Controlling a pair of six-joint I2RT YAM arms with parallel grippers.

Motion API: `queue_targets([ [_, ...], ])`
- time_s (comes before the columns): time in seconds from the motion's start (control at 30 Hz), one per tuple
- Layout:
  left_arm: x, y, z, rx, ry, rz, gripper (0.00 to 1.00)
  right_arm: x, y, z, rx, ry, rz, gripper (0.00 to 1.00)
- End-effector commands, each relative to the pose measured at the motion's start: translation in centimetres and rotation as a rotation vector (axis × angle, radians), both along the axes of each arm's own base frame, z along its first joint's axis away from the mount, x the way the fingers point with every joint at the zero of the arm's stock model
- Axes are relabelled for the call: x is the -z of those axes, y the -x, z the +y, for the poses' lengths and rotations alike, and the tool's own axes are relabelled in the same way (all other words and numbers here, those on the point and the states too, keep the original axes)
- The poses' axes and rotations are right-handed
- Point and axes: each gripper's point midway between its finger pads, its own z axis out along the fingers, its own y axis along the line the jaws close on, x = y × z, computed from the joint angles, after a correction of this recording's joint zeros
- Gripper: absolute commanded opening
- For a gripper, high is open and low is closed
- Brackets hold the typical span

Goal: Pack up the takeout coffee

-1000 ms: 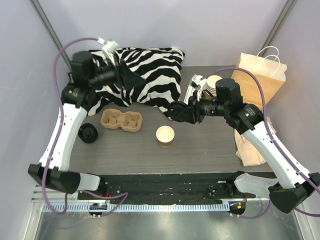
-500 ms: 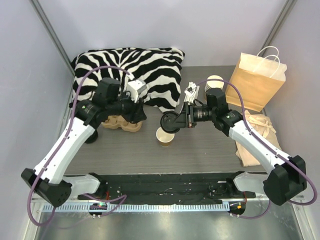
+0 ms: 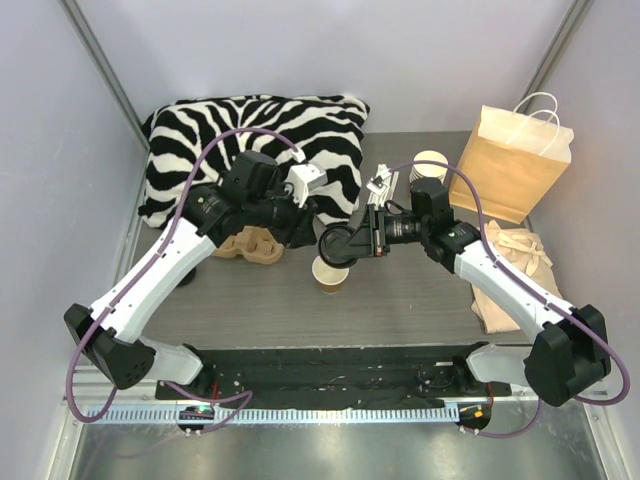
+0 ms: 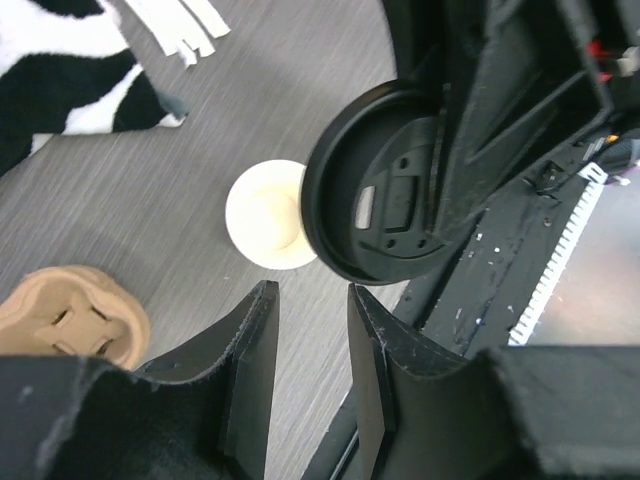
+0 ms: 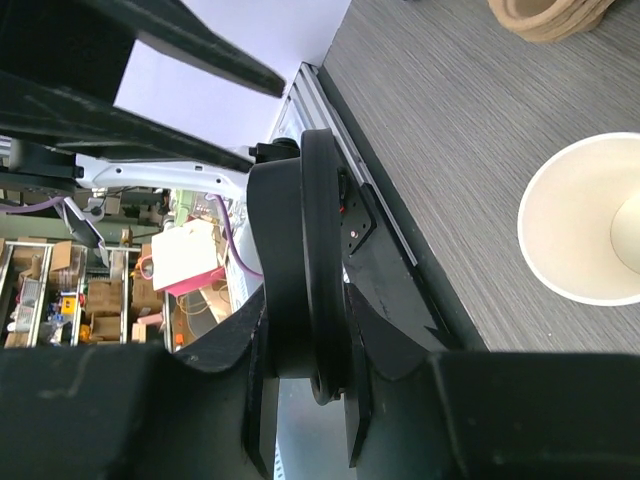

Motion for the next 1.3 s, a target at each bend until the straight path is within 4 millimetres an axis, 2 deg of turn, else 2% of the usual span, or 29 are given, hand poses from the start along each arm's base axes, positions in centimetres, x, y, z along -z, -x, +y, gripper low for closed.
queue_targets([
  [0.0,-3.4,0.3,-1.5,0.056,0.096,-0.059,0.37,-0.4,0.2,0.1,-0.019,-0.017,-0.017,0.02],
  [0.1,-4.1,0.5,-2.0,0.062,0.125,-0.040,0.36,-0.3,0.1,0.1,-0.015,-0.019,-0.015,0.02],
  [0.67,-2.7,-0.4,-3.8,0.066,0.057,-0.087,0.31,-0.1,0.7,0.4,-0.038,-0.011,-0.007,0.02],
  [1.0,-1.4,-0.4,-3.7,0.075,0.009,-0.089,0.17,-0.1,0.9,0.8,-0.055,-0.015,-0.004,0.02],
  [1.13,-0.9,-0.2,-3.8,0.086,0.004,-0.076,0.02,-0.2,0.7,0.9,-0.055,-0.015,-0.004,0.02],
  [1.27,-0.1,0.6,-3.6,0.106,-0.014,-0.048,0.00,0.0,0.3,1.0,-0.044,-0.006,-0.005,0.09],
])
